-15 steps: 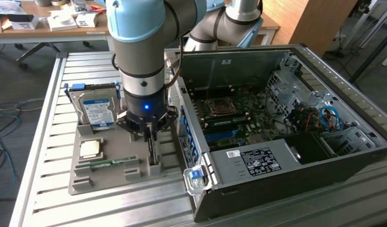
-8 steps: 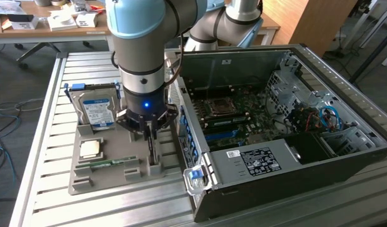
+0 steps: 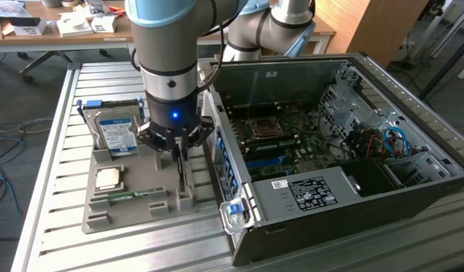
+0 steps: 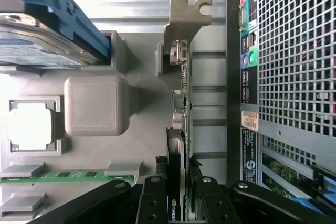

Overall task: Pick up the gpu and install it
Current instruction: 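Pick up the gpu and move the gpu toward the slot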

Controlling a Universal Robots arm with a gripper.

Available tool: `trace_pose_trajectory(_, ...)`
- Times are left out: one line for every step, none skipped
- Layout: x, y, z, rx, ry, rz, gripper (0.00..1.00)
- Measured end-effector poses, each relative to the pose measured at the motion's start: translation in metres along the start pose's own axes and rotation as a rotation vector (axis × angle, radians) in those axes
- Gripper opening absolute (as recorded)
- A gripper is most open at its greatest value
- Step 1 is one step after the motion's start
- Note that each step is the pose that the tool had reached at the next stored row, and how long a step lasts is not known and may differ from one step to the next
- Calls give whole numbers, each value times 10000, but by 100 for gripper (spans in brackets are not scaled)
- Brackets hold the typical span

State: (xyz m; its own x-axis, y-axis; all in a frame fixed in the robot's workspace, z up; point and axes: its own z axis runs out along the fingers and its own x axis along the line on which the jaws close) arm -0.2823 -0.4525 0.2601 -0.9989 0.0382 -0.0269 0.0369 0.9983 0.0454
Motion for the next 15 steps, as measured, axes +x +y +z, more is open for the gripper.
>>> trace_pose_trajectory(-1,1,-34,1,2,-7,26)
trace_pose_trajectory(-2,3,-67,0,1,-13,26)
trace_pose_trajectory(-3,5,-103,0,1,-20,26)
trace_pose_trajectory(-4,6,-141,0,3,-26,26)
trace_pose_trajectory(-5,8,-181,1,3,-32,26)
trace_pose_trajectory(-6,10,-222,-1,2,-37,26)
trace_pose_trajectory(-7,12,-263,0,2,-42,26)
trace_pose_trajectory(-8,14,-303,0,2,-46,26)
trace_pose_trajectory(-9,16,-349,0,3,-51,26)
trace_pose_trajectory(-11,18,-391,-1,2,-55,26)
trace_pose_trajectory(-12,20,-435,-1,2,-59,26)
trace_pose_trajectory(-13,22,-480,-1,2,-63,26)
trace_pose_trajectory(-14,24,-523,-1,2,-67,26)
trace_pose_trajectory(-15,26,-572,-1,2,-71,26)
trace_pose_trajectory(-17,28,-617,-2,2,-74,26)
